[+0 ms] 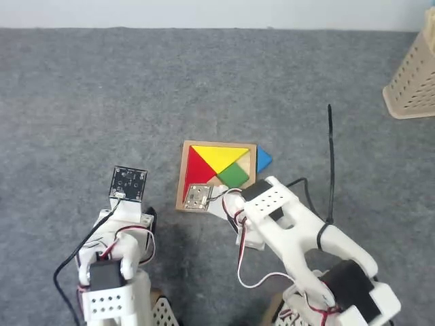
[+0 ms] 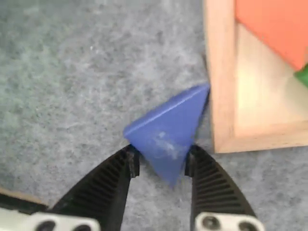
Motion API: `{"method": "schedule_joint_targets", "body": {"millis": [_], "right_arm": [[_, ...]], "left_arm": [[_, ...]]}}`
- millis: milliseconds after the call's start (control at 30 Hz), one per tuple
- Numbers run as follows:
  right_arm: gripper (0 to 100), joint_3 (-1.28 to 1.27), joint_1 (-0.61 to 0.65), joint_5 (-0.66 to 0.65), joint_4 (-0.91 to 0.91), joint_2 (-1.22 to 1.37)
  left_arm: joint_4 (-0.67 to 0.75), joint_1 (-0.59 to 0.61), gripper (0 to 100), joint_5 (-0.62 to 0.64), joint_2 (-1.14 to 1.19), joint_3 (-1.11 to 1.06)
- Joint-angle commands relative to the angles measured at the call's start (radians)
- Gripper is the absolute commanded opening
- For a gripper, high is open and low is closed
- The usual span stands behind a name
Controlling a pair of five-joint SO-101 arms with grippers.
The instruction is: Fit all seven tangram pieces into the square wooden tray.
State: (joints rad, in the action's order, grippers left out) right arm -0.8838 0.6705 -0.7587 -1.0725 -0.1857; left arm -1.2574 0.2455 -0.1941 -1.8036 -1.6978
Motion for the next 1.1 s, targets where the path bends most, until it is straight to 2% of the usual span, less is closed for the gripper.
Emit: {"method": "schedule_joint_targets", "body": {"millis": [0, 333, 533, 667, 800, 1067], "right_arm": [[11.2, -0.002, -0.002, -0.02, -0.067, -0.013], [11.6, -0.008, -0.002, -0.002, -0.208, -0.275], [11.9, 0.057, 0.028, 0.18, -0.194, -0.328], [20.6, 0.091, 0.128, 0.301, -0.191, -0.252], [27.8, 0.141, 0.197, 0.356, -0.153, -0.102], [27.8, 0.16, 0.202, 0.37, -0.071, 0.065]], "left_arm": [[-0.005, -0.002, 17, -0.005, -0.006, 0.012], [-0.005, -0.002, 17, -0.005, -0.006, 0.012], [-0.005, -0.002, 17, -0.005, -0.006, 0.012], [-0.005, -0.002, 17, -0.005, -0.006, 0.012], [-0.005, -0.002, 17, -0.005, -0.006, 0.012], [-0.005, -0.002, 17, -0.005, -0.006, 0.012]]}}
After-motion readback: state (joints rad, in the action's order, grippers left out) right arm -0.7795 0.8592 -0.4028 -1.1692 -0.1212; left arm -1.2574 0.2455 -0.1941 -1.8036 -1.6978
